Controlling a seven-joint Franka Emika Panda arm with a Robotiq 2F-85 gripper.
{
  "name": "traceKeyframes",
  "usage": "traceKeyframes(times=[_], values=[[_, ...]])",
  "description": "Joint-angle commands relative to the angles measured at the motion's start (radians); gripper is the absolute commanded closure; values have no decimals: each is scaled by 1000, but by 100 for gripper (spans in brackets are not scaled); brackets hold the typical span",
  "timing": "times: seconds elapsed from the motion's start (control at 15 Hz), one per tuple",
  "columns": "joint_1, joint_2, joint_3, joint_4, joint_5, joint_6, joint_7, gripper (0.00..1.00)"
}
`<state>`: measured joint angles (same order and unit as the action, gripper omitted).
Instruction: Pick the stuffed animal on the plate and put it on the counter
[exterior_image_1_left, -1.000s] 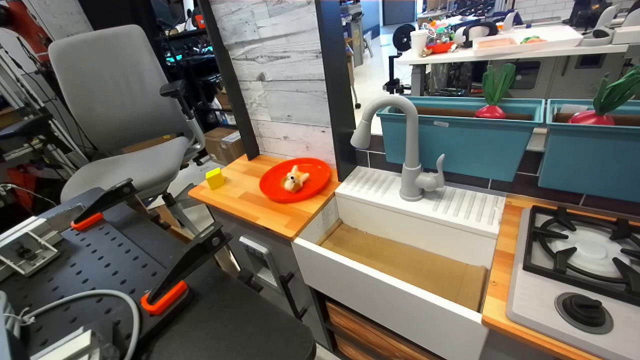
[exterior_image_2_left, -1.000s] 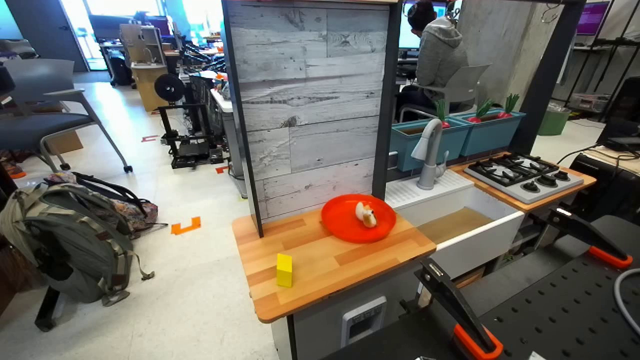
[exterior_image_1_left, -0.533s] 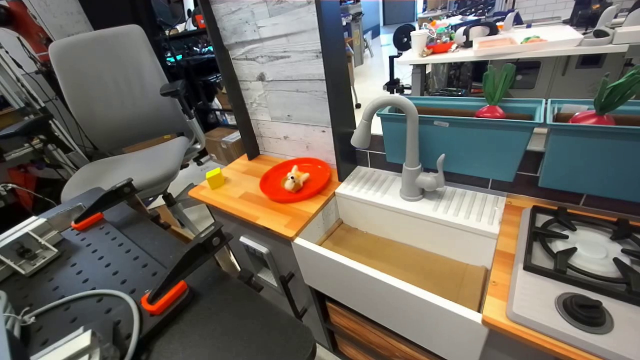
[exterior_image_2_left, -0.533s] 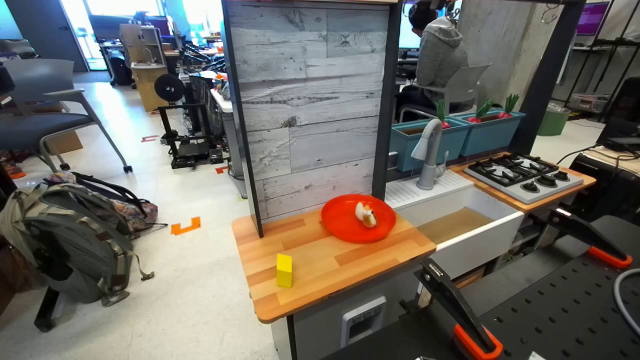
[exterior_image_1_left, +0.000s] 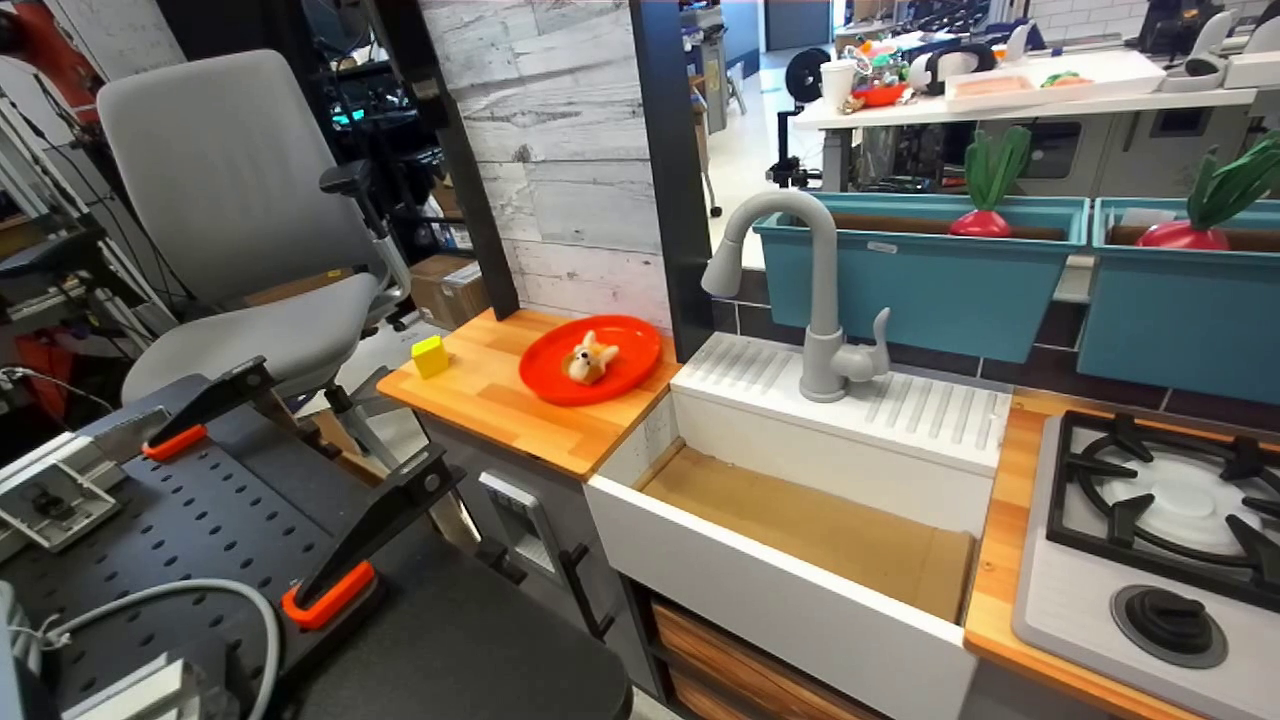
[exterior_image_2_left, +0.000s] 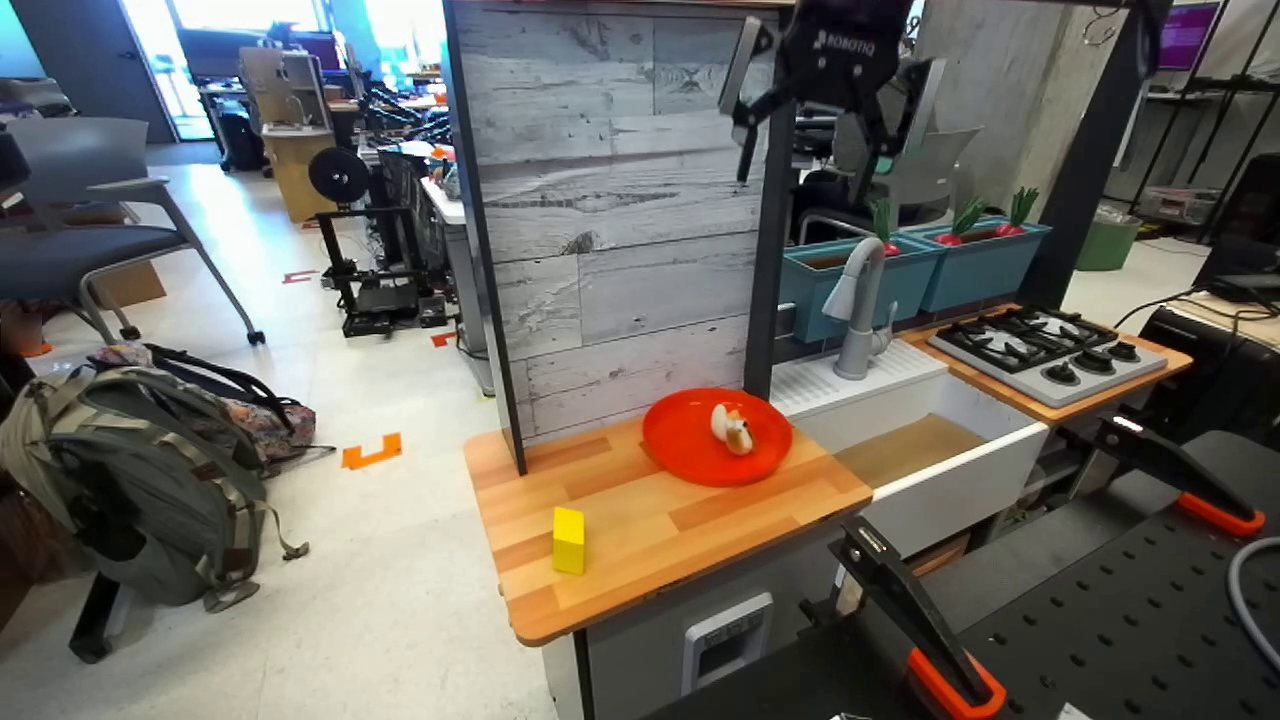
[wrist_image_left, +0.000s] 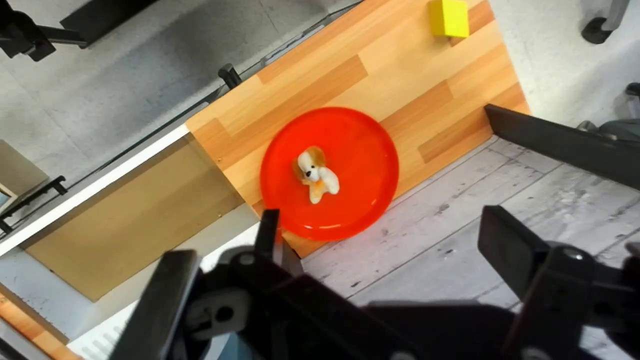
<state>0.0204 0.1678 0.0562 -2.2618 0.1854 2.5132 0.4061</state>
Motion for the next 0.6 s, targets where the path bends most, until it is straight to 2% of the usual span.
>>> traceKeyframes(times=[0.0, 0.53], values=[[26, 207, -48, 126, -62, 54, 50, 0], [78, 568, -127, 375, -63, 46, 76, 0]])
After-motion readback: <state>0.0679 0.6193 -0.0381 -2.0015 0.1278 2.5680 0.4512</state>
